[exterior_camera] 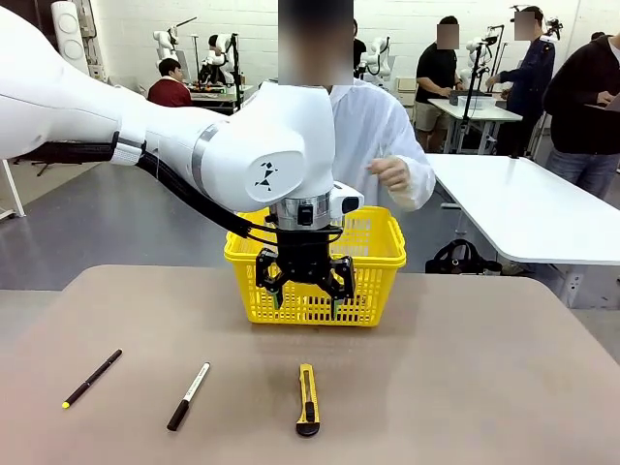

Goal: Place the items the person wants into the basket.
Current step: Pick up the item the person points to and place it in the Market Basket.

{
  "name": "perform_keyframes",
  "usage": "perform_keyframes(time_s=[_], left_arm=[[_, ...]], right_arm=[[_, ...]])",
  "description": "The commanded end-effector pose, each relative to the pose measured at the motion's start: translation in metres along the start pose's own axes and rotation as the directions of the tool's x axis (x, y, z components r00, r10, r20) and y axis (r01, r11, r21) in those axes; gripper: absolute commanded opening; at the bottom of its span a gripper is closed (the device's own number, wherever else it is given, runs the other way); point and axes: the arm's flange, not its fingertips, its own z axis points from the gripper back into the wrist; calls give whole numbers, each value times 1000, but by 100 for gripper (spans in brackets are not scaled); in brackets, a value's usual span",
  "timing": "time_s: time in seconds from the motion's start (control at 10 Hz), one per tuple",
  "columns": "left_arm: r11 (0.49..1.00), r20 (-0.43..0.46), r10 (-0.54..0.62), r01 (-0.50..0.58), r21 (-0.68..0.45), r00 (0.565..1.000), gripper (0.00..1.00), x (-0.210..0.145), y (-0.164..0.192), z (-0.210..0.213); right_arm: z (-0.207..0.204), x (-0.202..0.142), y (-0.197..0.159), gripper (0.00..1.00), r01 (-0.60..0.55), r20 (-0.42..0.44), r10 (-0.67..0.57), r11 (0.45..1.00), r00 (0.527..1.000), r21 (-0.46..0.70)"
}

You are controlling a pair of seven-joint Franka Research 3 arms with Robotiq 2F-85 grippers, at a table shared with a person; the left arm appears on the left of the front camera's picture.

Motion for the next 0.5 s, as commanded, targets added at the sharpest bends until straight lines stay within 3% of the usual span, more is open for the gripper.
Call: perform_keyframes(time_s=[0.0,0.4], left_arm=[[989,10,147,-147,-16,989,100,-17,-18,-29],[976,-8,217,-217,23,976,100,-24,-25,-83]], right_arm=[[-2,0,0,100,-1,-2,1,1000,1000,0],[-2,0,0,100,-1,-2,1,1000,1000,0]])
